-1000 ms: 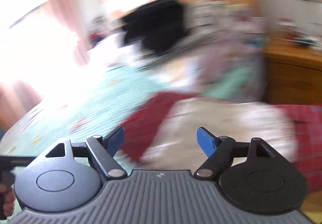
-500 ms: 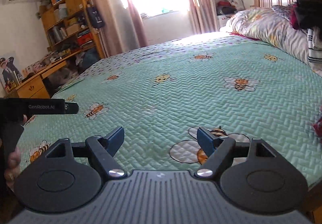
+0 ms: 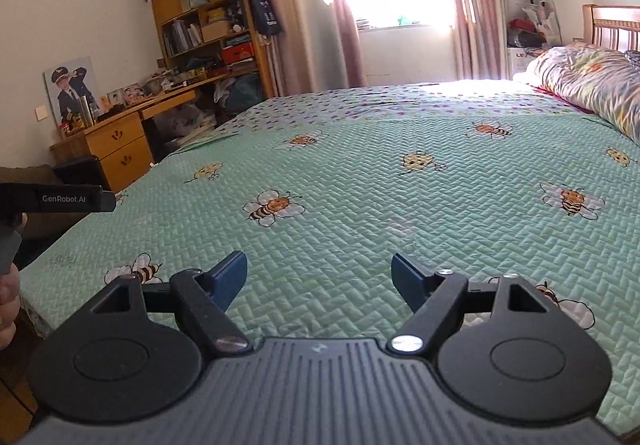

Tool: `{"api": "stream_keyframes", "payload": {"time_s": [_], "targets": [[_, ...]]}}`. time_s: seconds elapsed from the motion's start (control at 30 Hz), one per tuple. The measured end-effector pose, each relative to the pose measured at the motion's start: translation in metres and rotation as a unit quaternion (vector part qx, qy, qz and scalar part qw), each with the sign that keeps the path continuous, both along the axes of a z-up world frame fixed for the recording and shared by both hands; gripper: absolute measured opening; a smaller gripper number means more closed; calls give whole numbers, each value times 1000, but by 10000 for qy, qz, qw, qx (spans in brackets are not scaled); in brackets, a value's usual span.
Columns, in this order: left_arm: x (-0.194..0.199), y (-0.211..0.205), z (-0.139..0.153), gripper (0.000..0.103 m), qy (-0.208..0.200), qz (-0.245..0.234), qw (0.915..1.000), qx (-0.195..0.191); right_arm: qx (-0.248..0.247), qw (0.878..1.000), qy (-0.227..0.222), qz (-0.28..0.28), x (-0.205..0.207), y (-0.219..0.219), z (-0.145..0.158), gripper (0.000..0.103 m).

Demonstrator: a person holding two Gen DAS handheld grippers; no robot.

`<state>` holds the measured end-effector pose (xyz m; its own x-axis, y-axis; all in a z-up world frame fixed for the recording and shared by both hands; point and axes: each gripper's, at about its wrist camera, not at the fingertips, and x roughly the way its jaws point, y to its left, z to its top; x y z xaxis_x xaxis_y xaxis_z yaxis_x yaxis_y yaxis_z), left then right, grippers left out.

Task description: Fold clothes

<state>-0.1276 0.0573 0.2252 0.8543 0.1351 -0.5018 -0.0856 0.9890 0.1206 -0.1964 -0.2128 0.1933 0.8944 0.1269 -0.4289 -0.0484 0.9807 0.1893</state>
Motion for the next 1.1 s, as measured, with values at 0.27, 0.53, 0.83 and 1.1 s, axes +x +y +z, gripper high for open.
{"api": "stream_keyframes", "payload": {"time_s": [0.27, 0.53, 0.83, 1.1], "targets": [[-6, 23, 1, 102, -62, 359, 9992, -167, -88, 10000, -14, -18, -2, 5, 1, 80], [-7, 25, -3, 103, 3, 493, 9988, 38, -63, 9999, 84, -18, -3, 5, -5, 80], [-12, 21, -2, 103, -226, 437, 9988, 51, -57, 9998, 176, -18, -4, 6, -10, 80], [-15, 25, -6, 103, -292, 260, 9991, -186, -69, 9997, 227, -40, -6, 4, -13, 80]]}}
